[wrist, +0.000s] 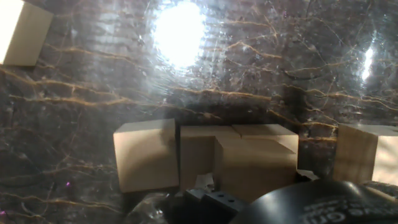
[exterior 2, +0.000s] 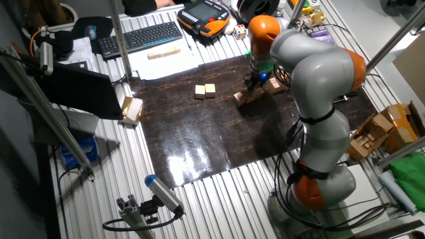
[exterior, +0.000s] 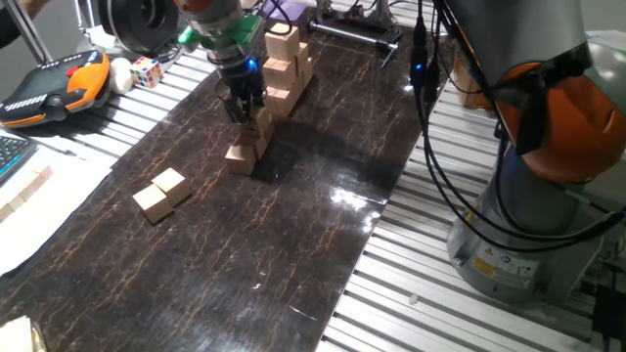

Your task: Stack the blocks into a pyramid shape

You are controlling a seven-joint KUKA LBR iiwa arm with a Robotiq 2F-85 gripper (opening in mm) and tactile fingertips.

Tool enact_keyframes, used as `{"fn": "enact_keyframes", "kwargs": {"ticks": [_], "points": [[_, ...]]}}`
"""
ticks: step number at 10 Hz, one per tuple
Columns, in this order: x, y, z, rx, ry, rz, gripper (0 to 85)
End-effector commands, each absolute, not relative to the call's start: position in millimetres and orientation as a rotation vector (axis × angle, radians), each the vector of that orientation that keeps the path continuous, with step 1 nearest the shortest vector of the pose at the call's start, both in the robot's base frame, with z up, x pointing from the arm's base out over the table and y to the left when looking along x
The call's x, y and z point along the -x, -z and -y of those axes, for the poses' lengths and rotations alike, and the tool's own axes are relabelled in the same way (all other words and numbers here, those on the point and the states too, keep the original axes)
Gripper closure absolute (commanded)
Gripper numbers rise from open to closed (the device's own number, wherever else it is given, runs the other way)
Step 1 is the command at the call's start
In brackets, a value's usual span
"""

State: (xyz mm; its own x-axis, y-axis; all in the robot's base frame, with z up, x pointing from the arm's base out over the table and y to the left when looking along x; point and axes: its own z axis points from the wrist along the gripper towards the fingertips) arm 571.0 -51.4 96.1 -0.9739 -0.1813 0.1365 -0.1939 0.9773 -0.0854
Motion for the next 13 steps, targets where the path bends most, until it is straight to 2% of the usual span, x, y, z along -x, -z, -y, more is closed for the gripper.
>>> {"fn": "enact_keyframes", "kwargs": {"ticks": [1, 2, 4, 8, 11, 13], "points": [[-571.4, -96.7, 51.3, -0.285, -0.148, 2.992, 19.0], [-571.9, -100.2, 50.6, -0.274, -0.146, 2.983, 15.0], [-573.0, -111.3, 46.8, -0.246, -0.155, 2.97, 13.0], [-582.6, -133.8, -7.0, -0.027, -0.153, 2.974, 11.3], [-584.2, -134.2, -42.8, 0.154, -0.113, 2.982, 11.7], [-581.3, -124.7, -60.4, 0.234, -0.108, 3.003, 12.7]]}}
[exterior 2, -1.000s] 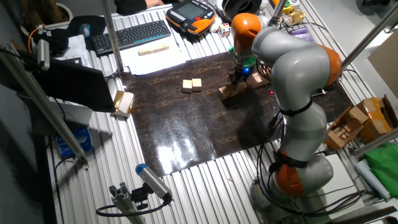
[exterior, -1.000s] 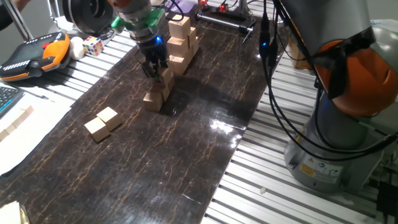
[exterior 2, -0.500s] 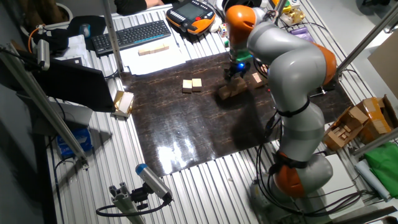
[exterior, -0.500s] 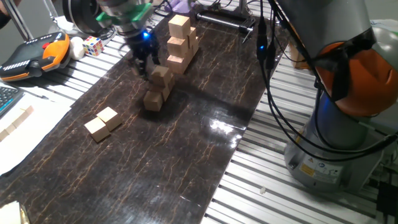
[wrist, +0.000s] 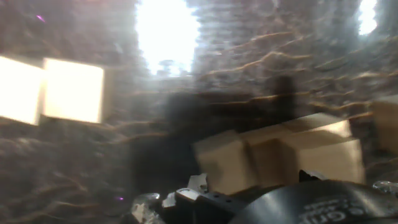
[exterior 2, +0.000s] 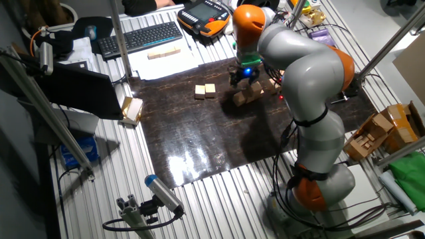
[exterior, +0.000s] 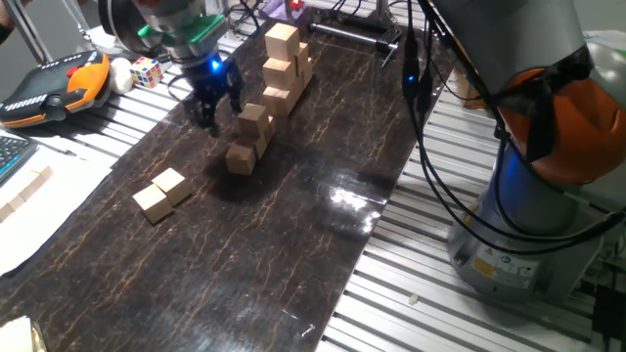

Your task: Stack the blocks into a pyramid shape

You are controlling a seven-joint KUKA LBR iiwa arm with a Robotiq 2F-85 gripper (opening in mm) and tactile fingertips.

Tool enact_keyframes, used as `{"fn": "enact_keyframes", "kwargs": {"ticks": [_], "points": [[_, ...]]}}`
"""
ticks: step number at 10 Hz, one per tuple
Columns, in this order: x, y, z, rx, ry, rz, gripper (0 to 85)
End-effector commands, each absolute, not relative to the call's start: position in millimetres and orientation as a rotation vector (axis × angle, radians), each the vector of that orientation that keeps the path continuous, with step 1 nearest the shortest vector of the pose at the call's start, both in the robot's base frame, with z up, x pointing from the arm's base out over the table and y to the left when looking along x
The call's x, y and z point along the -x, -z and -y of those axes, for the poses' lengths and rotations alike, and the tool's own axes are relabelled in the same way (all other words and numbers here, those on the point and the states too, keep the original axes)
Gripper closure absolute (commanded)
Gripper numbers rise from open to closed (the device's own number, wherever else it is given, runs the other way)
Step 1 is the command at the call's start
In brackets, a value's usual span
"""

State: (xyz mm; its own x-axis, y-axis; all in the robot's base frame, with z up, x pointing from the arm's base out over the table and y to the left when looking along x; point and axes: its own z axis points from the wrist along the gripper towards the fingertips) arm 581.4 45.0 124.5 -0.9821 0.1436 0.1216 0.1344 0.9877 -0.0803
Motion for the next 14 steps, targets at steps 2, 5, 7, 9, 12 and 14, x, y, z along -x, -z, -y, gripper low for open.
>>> {"fn": "enact_keyframes", "kwargs": {"ticks": [2, 5, 7, 9, 12, 14], "points": [[-580.6, -119.8, -66.8, 0.269, -0.092, 2.995, 13.0], [-582.7, -116.3, -68.6, 0.254, -0.078, 2.992, 14.7], [-582.5, -116.3, -68.5, 0.225, -0.112, 2.999, 15.0], [-582.5, -116.3, -68.5, 0.148, -0.085, 3.025, 16.3], [-582.5, -116.3, -68.5, 0.083, -0.052, 3.108, 18.0], [-582.5, -116.3, -68.5, 0.15, -0.032, 3.058, 18.0]]}}
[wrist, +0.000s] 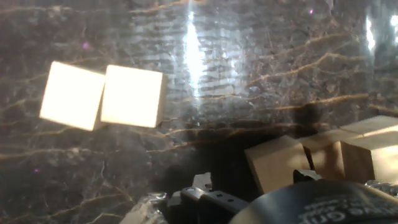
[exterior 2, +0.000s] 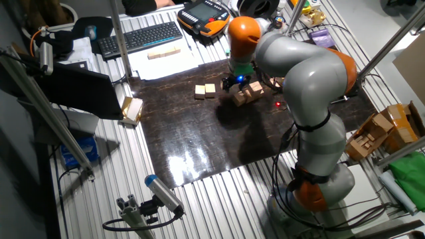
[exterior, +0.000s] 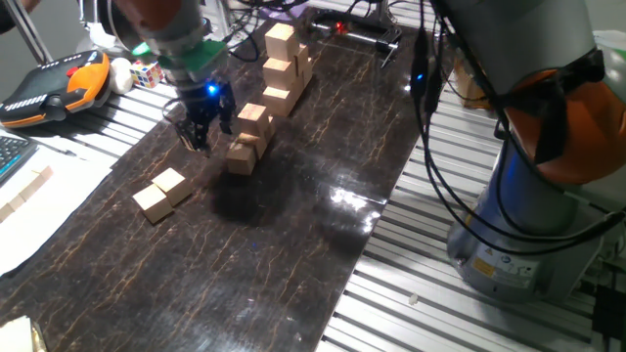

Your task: Stack the blocks into a pyramid shape

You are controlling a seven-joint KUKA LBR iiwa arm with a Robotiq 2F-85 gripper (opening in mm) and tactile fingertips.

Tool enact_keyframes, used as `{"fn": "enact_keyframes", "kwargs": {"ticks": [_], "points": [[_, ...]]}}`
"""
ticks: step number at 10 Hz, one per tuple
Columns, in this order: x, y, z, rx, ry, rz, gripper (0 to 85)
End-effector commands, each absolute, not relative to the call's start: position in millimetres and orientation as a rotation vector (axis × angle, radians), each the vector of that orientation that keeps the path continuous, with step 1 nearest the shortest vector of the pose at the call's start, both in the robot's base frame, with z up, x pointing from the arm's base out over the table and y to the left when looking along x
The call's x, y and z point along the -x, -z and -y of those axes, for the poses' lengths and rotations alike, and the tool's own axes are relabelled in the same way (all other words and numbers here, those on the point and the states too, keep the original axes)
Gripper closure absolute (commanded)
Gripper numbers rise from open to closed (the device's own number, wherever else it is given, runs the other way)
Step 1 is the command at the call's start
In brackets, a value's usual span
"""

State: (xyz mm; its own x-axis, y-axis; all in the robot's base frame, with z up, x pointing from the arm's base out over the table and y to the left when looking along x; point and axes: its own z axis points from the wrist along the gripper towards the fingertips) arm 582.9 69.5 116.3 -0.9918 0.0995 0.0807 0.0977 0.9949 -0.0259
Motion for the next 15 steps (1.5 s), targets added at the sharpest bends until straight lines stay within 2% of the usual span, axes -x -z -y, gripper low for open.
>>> {"fn": "enact_keyframes", "kwargs": {"ticks": [1, 4, 7, 12, 15], "points": [[-585.5, -119.6, -77.6, 0.18, -0.04, 3.035, 18.0], [-600.1, -127.1, -133.9, 0.268, -0.074, 2.992, 16.7], [-605.3, -111.5, -169.2, 0.281, -0.085, 3.002, 16.3], [-607.4, -85.0, -196.0, 0.287, -0.09, 3.022, 16.7], [-611.9, -73.3, -179.8, 0.239, -0.091, 3.038, 15.0]]}}
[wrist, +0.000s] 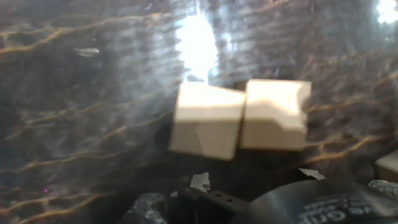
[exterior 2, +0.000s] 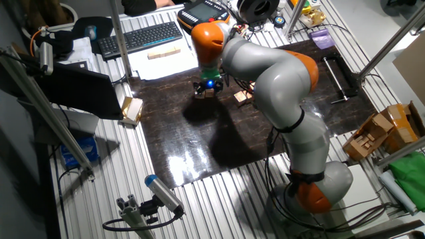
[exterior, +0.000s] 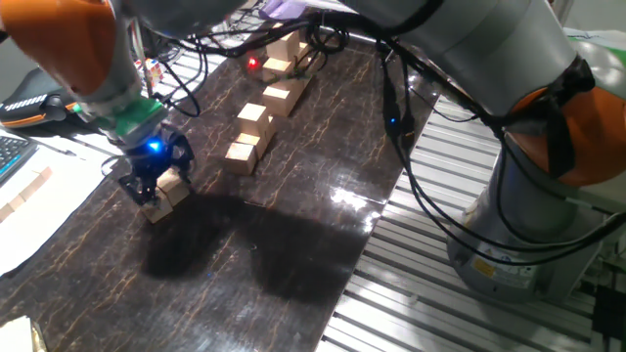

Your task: Stack the blocks into a pyramid shape

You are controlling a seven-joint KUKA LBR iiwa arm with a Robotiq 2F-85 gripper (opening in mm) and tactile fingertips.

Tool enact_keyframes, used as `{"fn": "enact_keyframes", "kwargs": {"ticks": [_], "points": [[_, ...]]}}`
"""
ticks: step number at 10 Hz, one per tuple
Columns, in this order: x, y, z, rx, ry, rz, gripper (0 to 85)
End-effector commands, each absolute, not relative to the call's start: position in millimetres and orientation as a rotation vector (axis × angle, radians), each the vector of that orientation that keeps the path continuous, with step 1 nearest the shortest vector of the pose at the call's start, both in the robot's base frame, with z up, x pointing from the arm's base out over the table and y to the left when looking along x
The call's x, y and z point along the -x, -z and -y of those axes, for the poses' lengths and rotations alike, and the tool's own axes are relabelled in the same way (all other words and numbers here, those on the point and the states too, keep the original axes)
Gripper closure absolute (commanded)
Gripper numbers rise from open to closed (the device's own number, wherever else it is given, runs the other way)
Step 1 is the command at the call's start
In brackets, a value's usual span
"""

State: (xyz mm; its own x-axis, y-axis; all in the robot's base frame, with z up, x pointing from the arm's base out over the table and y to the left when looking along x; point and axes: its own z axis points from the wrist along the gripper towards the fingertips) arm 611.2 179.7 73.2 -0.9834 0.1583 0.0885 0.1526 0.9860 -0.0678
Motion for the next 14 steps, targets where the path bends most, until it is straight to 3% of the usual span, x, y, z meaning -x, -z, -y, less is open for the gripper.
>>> {"fn": "enact_keyframes", "kwargs": {"ticks": [1, 8, 14], "points": [[-609.4, -73.8, -174.4, 0.23, -0.088, 3.038, 14.7], [-616.9, -52.4, -168.9, 0.222, -0.05, 3.067, 12.3], [-643.2, -49.2, -159.6, 0.177, -0.034, 3.072, 11.3]]}}
